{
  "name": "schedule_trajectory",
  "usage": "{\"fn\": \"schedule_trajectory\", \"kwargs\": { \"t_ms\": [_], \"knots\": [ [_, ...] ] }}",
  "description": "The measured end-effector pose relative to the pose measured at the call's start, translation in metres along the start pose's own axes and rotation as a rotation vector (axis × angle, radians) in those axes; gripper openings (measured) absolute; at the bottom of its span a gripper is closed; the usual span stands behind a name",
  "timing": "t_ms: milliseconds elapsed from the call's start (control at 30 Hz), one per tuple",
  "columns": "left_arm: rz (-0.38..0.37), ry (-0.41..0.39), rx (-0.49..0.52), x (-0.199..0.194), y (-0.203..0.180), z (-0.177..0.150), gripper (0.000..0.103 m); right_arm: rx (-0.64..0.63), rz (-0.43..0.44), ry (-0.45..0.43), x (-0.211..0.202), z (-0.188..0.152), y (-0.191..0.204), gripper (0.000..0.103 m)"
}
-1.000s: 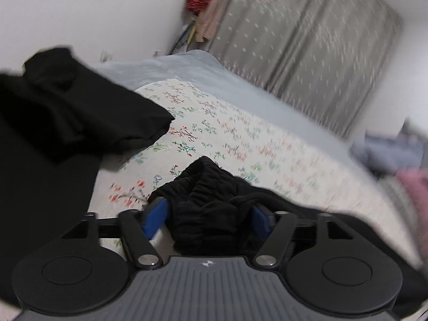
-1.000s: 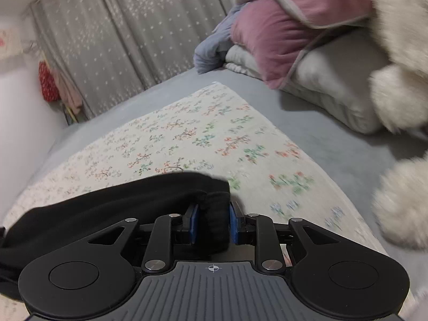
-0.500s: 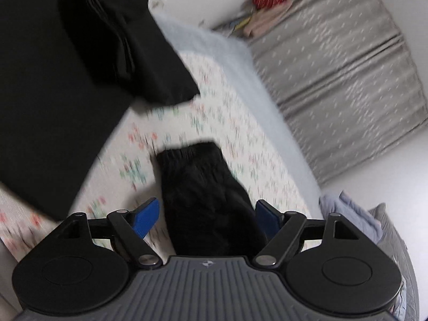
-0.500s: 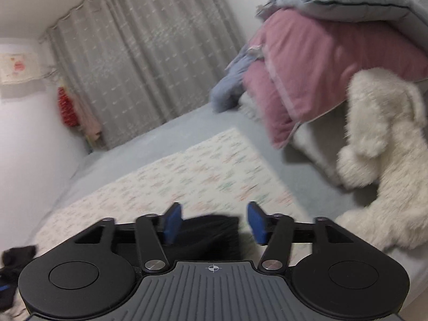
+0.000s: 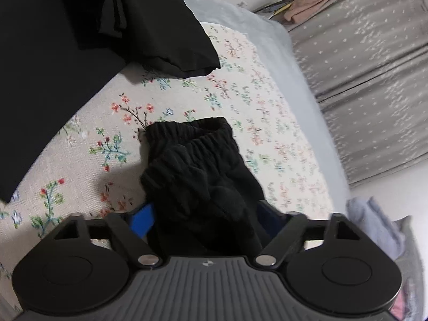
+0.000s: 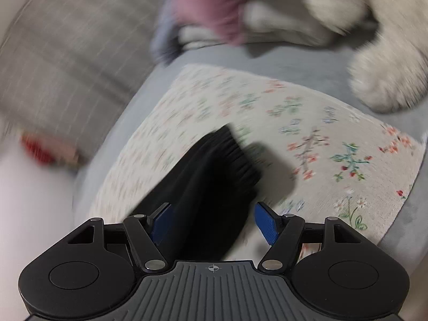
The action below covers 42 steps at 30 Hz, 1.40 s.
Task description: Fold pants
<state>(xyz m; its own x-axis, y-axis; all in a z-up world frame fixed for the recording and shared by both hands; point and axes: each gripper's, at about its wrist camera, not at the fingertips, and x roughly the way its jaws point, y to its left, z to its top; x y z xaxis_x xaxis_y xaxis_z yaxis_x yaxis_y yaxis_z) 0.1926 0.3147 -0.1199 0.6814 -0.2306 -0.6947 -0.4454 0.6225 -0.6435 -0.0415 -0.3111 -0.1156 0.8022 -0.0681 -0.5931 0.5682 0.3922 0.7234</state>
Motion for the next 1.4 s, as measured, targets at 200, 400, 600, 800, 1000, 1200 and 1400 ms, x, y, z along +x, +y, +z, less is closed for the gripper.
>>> {"fn": "schedule_trajectory", "kwargs": {
  "t_ms": [200,400,600,800,1000,1200,1400],
  "knots": [
    [0.073,-0.008,0.041,0.006,-0.001,0.002,0.026,0.022,-0.077,0.023,0.036,0.016,0.012,0.041],
    [-0.021,-0.032,0.056,-0.006,-0.037,0.033,0.017,-0.114,-0.083,0.013,0.042,0.039,0.052,0.012],
    [-0.324,-0.215,0.102,-0.038,-0.082,0.075,0.015,-0.409,0.216,-0.269,-0.006,0.069,0.168,0.01],
    [-0.289,-0.179,0.197,-0.016,0.013,0.045,0.016,-0.457,0.196,-0.163,-0.001,0.025,0.099,0.008],
    [-0.195,-0.057,0.152,0.021,0.083,0.015,0.015,-0.393,-0.004,0.016,0.067,-0.024,0.016,0.007],
    [-0.202,-0.1,0.215,0.002,0.068,0.018,0.015,-0.433,0.045,-0.033,0.034,-0.012,0.039,0.007],
    [-0.141,-0.066,0.181,0.011,0.091,0.013,0.015,-0.436,-0.078,-0.042,0.024,-0.011,0.009,0.004]
  ]
}}
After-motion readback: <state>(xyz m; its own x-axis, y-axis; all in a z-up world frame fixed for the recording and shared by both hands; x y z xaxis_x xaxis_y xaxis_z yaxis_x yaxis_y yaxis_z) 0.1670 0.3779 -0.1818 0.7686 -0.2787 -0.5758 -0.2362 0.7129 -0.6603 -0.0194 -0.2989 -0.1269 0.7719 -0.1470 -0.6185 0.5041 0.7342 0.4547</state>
